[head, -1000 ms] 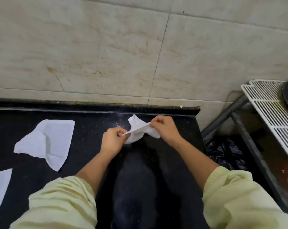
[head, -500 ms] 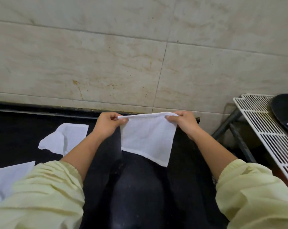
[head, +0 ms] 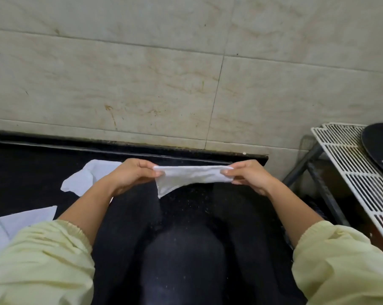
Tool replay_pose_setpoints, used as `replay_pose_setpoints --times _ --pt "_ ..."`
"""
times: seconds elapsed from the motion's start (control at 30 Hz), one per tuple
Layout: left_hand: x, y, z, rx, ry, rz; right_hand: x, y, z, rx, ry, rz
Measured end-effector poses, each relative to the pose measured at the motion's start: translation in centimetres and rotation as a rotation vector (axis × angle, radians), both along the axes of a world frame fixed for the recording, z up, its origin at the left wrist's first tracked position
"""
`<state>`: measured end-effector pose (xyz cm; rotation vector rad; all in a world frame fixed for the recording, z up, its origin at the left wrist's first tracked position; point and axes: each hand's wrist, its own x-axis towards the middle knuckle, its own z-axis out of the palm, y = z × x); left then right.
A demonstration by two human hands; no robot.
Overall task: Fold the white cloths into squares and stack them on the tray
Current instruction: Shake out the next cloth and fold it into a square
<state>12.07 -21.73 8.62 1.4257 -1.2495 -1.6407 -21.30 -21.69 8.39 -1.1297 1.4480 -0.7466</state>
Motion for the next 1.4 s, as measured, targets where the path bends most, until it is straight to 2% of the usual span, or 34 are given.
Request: replay_pose_setpoints --times 0.23,0.47,0.7,0.87,1.03,1.27,1.4 --pt "0.8 4.2 -4.2 0.299 -0.082 -0.261 -1.0 4.1 -4.0 0.307 0.086 0.223" --pt "0.4 7.0 -8.8 0.488 -0.131 -0.254 -0.3 6.3 -8.2 0.44 0.27 0.319" --pt "0.0 6.5 -9.9 0.447 -0.151 -0.137 0.8 5.1 -9.5 0.309 0.288 0.163" --pt "-0.6 5.4 -10.8 0.364 -0.237 -0.066 1.4 3.1 -11.2 0.239 0.403 0.032" --pt "-1.2 4.5 -12.1 0.311 -0.274 0.058 2.2 1.9 -12.1 0.18 0.55 0.037" --pt "-1.7 3.6 -13.1 0.307 -0.351 0.115 2.6 1.3 -13.0 0.186 0.606 0.047" --pt "-2.0 3.7 -13.5 0.257 -0.461 0.124 3.0 1.4 -13.2 0.151 0.666 0.046"
